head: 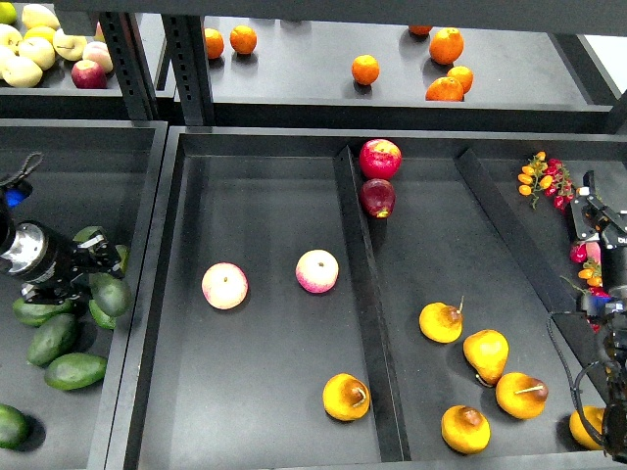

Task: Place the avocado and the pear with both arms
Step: 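Carry the avocado into the avocado bin and open the left gripper, then move the open right gripper over the yellow pears toward the middle bin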

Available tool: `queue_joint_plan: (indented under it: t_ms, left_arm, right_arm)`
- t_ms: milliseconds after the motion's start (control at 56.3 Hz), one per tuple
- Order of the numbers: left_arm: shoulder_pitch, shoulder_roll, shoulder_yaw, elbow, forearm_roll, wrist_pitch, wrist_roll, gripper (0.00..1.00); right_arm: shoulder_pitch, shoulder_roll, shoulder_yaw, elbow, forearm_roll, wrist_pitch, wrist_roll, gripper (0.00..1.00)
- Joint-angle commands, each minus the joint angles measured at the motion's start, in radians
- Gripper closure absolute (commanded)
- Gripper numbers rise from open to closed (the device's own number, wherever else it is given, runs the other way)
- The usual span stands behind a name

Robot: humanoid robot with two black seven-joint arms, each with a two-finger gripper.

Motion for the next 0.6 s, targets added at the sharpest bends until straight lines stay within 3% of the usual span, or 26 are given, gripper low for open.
queue_joint_plan:
  t_ms: [0, 586]
  left_arm:
    - [0.006, -0.012, -0.005, 0.039, -0.012, 0.000, 0.000, 0.41]
    - [0.008, -0.073, -0.047, 0.132, -0.012, 0.000, 0.000, 0.19]
  right_arm:
    - [-0.007, 0.000, -0.002, -0.001, -0.002, 0.000, 0.000, 0.00]
    - [-0.012, 0.000, -0.012, -0.001, -0.009, 0.000, 0.006, 0.00]
